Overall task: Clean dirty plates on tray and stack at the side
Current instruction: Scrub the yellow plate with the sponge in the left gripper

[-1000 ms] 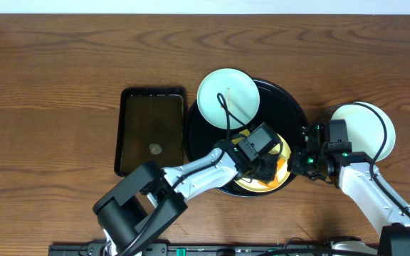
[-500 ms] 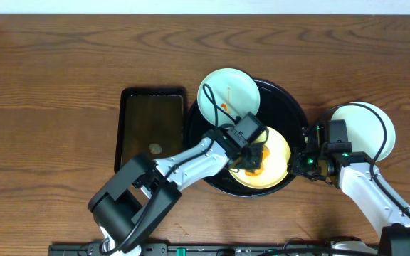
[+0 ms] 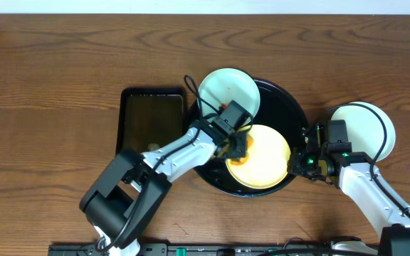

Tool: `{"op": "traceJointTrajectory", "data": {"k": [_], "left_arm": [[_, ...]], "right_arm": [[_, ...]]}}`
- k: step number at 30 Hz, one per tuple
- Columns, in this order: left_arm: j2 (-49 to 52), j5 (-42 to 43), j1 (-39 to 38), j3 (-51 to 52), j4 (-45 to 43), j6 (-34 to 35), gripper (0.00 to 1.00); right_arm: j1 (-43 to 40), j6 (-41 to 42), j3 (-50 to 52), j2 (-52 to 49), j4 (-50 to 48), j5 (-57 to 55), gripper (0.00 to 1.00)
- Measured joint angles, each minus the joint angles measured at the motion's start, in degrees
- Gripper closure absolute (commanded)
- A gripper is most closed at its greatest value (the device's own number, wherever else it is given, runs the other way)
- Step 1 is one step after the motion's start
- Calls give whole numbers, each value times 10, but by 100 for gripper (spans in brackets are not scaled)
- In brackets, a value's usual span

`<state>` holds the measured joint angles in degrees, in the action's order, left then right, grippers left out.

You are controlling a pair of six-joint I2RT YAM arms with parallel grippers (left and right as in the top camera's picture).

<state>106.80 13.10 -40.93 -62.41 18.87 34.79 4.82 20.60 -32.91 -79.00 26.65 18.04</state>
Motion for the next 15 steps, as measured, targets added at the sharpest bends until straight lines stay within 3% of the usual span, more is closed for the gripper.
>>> {"op": "traceJointTrajectory", "data": {"k": [8, 14, 15], "left_arm": [[-67, -30, 23, 0, 15, -8, 92], [-156, -54, 27, 0, 96, -8, 92], [-171, -65, 30, 0, 119, -10, 92]], "right_arm": [[0, 0, 0, 0, 1, 0, 99], [0, 0, 0, 0, 0, -1, 98], [0, 0, 0, 0, -2, -2, 94]]}}
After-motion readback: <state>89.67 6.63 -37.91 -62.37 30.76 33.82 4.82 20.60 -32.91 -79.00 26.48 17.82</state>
